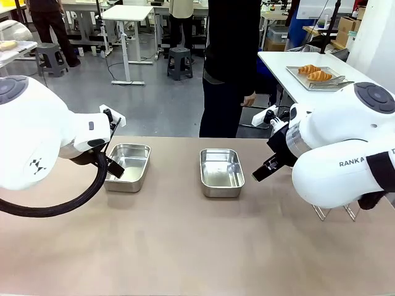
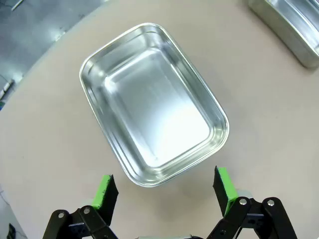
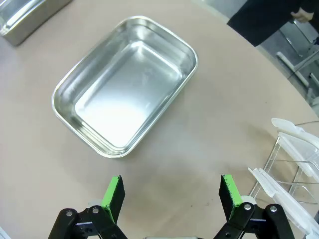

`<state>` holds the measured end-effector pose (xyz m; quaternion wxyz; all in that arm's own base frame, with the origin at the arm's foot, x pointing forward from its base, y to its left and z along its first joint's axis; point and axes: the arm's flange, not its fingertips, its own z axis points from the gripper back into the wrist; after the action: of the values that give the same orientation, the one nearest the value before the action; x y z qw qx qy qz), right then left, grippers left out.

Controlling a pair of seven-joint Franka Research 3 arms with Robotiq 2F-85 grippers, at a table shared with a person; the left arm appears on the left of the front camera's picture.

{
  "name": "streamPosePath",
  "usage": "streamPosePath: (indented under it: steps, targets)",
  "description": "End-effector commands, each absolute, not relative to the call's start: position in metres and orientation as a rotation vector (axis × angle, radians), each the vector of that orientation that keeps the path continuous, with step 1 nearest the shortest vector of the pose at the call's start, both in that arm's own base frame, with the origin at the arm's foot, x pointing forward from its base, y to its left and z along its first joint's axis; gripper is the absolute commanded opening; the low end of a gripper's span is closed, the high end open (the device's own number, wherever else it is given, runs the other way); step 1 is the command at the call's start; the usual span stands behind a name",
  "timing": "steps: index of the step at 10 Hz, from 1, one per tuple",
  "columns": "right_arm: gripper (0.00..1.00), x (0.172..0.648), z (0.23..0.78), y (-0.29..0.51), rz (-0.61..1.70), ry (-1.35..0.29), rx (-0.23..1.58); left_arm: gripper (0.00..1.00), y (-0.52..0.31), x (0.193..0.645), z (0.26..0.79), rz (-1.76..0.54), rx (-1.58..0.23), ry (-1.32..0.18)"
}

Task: Place the bread in airtight containers.
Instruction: Lift both Airtight Container.

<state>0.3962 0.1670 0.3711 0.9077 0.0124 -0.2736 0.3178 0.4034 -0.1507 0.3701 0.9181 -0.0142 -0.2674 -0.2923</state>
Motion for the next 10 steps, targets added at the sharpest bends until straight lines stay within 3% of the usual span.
streamPosePath:
  steps: [1,4,5,8,10]
  targets:
    - [1.00,0.396,0.371,0.167,0.655,-0.565,0.026,1.00,-0.151,0.403,0.370,-0.601,-0.029,-0.550]
    - [1.00,0.396,0.371,0.167,0.656,-0.565,0.026,1.00,-0.151,0.403,0.370,-0.601,-0.029,-0.550]
    - [1.00,0.405,0.398,0.166,0.666,-0.615,0.097,1.00,-0.151,0.403,0.370,-0.601,-0.029,-0.550]
    - [1.00,0.419,0.503,0.135,0.652,-0.702,0.236,1.00,-0.127,0.442,0.460,-0.588,-0.132,-0.555]
    - [1.00,0.410,0.553,0.079,0.657,-0.746,0.338,1.00,-0.072,0.464,0.523,-0.675,-0.329,-0.498]
